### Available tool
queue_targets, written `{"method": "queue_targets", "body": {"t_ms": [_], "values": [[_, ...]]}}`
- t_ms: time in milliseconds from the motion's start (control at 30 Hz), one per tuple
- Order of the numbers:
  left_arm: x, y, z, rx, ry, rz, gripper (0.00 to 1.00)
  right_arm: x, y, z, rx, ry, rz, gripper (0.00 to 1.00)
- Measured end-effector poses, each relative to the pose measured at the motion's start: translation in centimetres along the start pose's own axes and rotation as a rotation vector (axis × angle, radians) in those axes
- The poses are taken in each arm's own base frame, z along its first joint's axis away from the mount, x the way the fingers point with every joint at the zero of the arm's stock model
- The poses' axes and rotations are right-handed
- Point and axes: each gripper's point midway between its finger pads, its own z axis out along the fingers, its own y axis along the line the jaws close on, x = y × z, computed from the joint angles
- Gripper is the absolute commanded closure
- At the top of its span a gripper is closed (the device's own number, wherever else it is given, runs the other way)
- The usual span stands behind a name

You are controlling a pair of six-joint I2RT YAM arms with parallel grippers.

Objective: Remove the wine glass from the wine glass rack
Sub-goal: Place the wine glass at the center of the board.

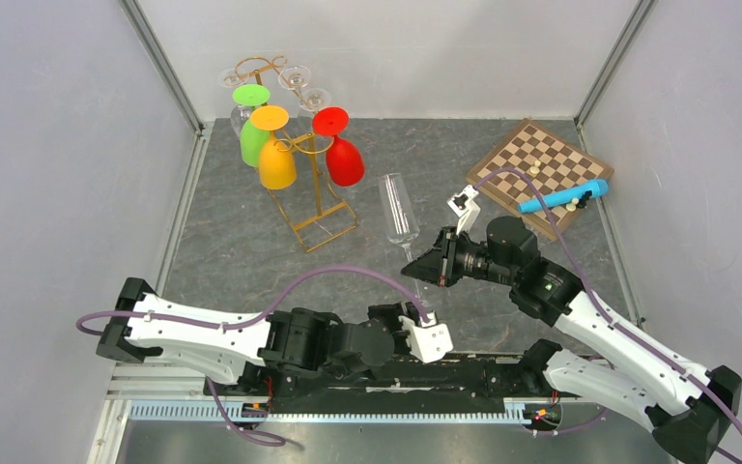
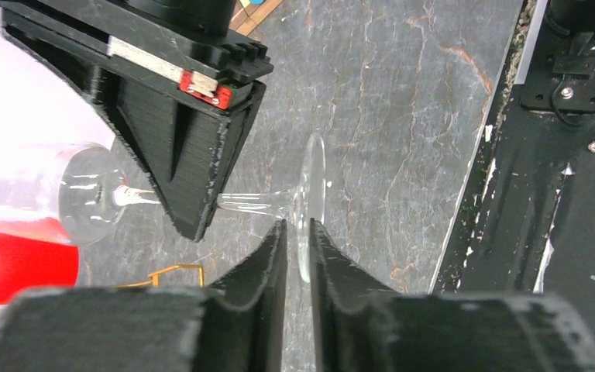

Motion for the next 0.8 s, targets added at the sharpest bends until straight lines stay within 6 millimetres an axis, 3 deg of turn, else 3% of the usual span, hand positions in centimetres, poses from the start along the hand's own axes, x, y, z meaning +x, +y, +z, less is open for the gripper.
{"method": "queue_targets", "body": {"t_ms": [233, 400, 467, 800], "values": [[-0.7, 0.1, 0.1, -0.012, -0.023, -0.037, 0.42, 0.8, -1.5, -0.9, 0.061, 0.005, -0.036, 1.0], [-0.8, -0.2, 0.2, -0.01, -0.029, -0.068, 0.35, 0.9, -2.6, -1.6, 0.117, -0.008, -0.087, 1.0], [-0.8, -0.5, 0.4, -0.007, -0.024, -0.08, 0.27, 1.0, -3.5, -2.0, 0.159, -0.006, -0.118, 1.0], [-1.0, -0.8, 1.4, 0.033, -0.006, -0.184, 0.23, 0.2, -7.3, -3.9, 0.355, -0.006, -0.326, 1.0]]}}
